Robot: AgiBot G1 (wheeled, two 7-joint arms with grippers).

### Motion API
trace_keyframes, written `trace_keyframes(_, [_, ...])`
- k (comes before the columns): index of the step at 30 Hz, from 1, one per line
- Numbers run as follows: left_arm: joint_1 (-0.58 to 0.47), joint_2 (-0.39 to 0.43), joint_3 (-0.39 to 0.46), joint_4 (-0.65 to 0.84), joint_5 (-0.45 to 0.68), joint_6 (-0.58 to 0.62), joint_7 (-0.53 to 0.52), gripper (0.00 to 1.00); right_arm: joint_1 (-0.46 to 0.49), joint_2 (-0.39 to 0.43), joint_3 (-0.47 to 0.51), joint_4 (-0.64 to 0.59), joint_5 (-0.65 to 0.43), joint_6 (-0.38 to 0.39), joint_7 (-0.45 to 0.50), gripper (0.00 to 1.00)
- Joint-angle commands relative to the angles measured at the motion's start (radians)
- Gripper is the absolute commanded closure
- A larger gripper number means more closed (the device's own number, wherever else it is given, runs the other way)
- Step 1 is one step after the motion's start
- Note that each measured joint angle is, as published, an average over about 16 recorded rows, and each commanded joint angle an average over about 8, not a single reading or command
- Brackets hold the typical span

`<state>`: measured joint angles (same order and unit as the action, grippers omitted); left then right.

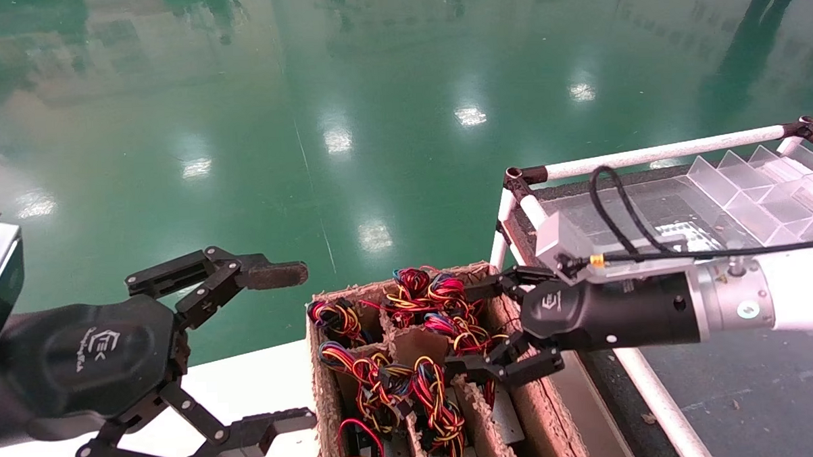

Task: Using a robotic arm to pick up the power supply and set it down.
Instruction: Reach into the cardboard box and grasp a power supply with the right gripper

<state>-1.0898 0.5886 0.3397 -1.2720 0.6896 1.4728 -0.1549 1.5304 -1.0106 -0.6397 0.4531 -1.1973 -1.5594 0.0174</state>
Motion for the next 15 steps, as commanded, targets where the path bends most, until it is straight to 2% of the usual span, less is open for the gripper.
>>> trace_keyframes(1, [0.0, 0.0, 0.0, 0.0, 0.0, 0.0, 0.0, 0.0, -0.009, -0.001, -0.009, -0.001, 0.003, 0.006, -0.019, 0.59])
trace_keyframes(4, [0.0, 0.0, 0.0, 0.0, 0.0, 0.0, 0.0, 0.0, -0.021, -0.013, -0.009, -0.016, 0.004, 0.029, -0.049, 0.96])
trace_keyframes(5, [0.0, 0.0, 0.0, 0.0, 0.0, 0.0, 0.0, 0.0, -0.024, -0.018, -0.008, -0.022, 0.005, 0.037, -0.058, 1.0])
trace_keyframes(15, [0.0, 0.0, 0.0, 0.0, 0.0, 0.0, 0.0, 0.0, -0.03, -0.058, 0.0, -0.09, 0.012, 0.072, -0.137, 1.0])
